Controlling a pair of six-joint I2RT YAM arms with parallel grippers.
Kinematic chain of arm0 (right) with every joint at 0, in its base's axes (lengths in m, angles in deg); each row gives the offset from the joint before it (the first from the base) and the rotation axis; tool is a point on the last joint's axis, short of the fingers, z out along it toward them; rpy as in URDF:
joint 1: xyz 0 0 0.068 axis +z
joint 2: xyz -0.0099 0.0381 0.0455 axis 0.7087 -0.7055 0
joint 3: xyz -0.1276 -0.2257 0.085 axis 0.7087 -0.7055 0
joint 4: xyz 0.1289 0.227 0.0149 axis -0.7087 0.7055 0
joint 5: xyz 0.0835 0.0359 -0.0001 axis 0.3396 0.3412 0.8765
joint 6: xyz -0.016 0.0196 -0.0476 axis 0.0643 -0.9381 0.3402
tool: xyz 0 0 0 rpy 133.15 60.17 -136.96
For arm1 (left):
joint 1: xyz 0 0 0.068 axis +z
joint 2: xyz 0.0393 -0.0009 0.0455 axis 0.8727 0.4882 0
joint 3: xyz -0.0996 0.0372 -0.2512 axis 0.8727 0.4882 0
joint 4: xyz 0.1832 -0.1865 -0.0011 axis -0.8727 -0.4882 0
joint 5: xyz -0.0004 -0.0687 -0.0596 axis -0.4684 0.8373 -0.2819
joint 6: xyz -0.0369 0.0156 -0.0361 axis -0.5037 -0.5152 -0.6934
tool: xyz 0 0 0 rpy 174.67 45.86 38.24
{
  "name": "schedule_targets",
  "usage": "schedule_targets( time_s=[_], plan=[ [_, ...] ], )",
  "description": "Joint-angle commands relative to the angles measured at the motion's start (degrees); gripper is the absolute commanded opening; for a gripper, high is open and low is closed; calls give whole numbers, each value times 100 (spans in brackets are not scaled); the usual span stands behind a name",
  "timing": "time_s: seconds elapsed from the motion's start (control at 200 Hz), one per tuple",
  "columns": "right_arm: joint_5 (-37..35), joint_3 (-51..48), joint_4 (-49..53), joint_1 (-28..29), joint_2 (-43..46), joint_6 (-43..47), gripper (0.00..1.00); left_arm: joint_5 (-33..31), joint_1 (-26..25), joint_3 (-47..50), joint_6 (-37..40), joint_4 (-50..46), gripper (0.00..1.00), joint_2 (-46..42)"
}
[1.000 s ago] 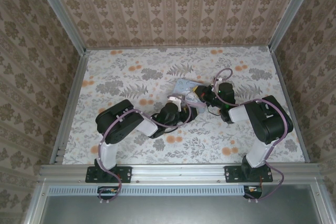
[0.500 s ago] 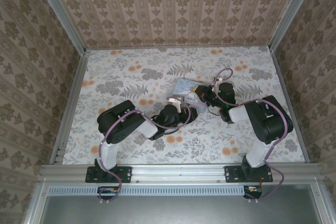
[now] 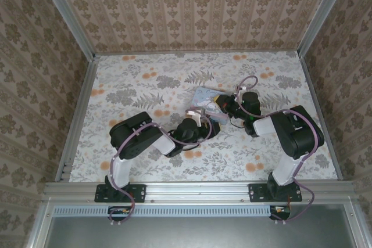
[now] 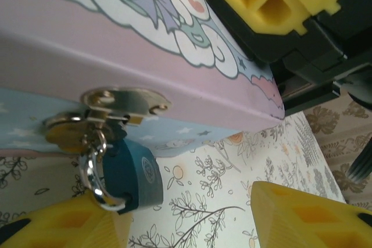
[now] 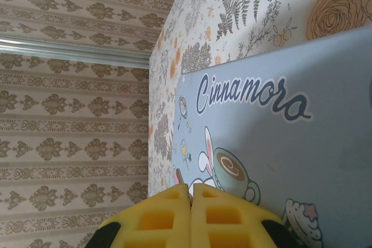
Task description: Unlock the padlock with the key
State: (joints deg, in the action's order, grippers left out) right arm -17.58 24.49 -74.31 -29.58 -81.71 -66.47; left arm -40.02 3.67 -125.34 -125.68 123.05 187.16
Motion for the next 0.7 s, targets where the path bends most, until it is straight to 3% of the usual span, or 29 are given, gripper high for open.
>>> schedule_targets(
  time_s=[0.0,0.305,0.695],
  plan=[
    [131,-205,446,36,-271,-21,0,-128,130,38,-149,-31,57,238],
    [157,-162,310,37,-416,-88,0,-341,217,-6,-164,-564,58,154],
    [156,-177,273,32,-435,-96,0,-426,297,-77,-222,-543,48,304]
  ],
)
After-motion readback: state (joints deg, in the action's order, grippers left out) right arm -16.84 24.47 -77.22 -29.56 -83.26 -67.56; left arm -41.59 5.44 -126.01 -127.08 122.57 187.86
